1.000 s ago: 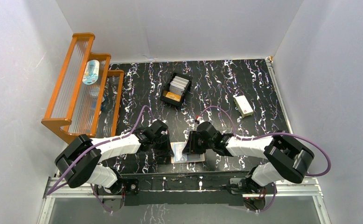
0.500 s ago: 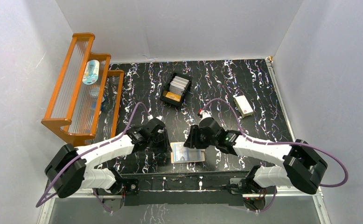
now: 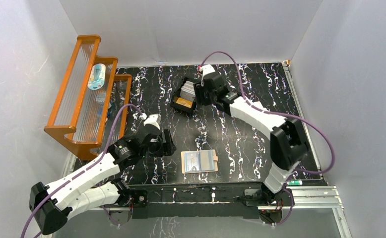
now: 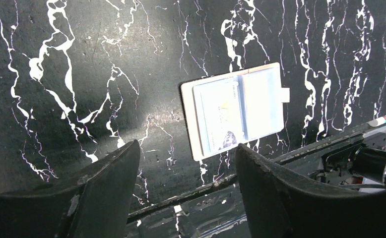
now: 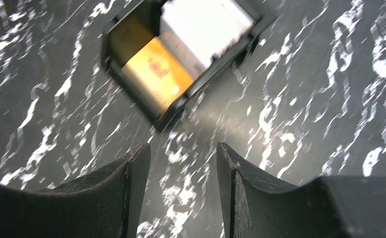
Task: Put the credit cards into the card holder
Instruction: Move the storage box to the center of the board.
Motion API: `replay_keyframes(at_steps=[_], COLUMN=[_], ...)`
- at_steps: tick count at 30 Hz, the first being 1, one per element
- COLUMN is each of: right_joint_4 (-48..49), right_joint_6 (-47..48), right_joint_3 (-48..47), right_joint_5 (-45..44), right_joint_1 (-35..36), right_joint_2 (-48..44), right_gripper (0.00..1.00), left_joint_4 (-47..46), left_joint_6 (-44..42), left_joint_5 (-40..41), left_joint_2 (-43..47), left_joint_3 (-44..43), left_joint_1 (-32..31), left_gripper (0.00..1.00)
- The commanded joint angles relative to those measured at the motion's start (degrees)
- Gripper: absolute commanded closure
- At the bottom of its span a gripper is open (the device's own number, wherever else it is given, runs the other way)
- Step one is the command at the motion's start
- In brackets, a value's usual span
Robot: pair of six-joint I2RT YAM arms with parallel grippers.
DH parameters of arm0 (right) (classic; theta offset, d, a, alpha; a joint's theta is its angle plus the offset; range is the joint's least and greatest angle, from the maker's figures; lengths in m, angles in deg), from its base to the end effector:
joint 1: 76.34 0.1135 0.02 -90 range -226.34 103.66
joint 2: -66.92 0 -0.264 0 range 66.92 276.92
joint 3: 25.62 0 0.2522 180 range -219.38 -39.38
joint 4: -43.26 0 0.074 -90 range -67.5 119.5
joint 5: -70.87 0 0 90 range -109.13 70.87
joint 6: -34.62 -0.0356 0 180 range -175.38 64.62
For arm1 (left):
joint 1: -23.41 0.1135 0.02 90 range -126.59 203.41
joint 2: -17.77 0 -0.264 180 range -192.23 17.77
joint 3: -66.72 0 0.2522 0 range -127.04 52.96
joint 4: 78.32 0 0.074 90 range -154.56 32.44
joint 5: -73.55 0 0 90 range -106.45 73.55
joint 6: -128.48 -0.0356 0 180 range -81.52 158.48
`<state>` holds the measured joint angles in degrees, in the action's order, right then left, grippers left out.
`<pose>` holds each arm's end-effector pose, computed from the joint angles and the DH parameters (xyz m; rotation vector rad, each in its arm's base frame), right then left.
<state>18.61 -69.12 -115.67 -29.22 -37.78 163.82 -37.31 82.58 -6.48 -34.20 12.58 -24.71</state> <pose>0.3128 0.2414 0.2885 -0.3548 2.1020 0.3568 0.1343 -0.1406 0.2626 -0.0155 2.3243 -0.6607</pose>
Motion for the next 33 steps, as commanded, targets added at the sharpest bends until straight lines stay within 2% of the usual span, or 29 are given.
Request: replay_keyframes(at_steps=[1,7,12,15,22,33], right_joint_4=[-2.9,-5.2,-9.3,-9.2,-9.7,-15.5], right_joint_6=[10.3,6.6,4.7,2.2,-2.0,-9.6], right_joint_3=[-12.3,-26.5,-33.9,-34.4,-33.5,-31.6], right_joint_5=[-1.9,-4.8,-7.5,-5.3,-4.8,-5.9], right_joint_1=[-2.9,-6.1,-6.8,-6.8,-6.8,-6.7], right_joint_2=[9.8,21.2,27.9,29.4,30.9,29.2], right_gripper=[0.40,0.40,0.41,0.42,0.44,0.59], left_joint_4=[3.0,3.9,5.7,6.2,6.3,6.9], left_joint_6=[0.8,2.8,3.8,4.3,4.0,5.1], left_joint_5=[1.7,2.3,3.0,3.7,3.3,2.8], left_joint_2=[3.4,7.0,7.9,8.1,7.7,3.6], left_joint_3=[-0.2,1.2,1.2,1.4,1.5,1.2], left_joint_1=[-0.1,-0.1,-0.1,-0.1,-0.1,-0.1], left_gripper=[0.28,0.14,0.08,0.02,0.01,0.02])
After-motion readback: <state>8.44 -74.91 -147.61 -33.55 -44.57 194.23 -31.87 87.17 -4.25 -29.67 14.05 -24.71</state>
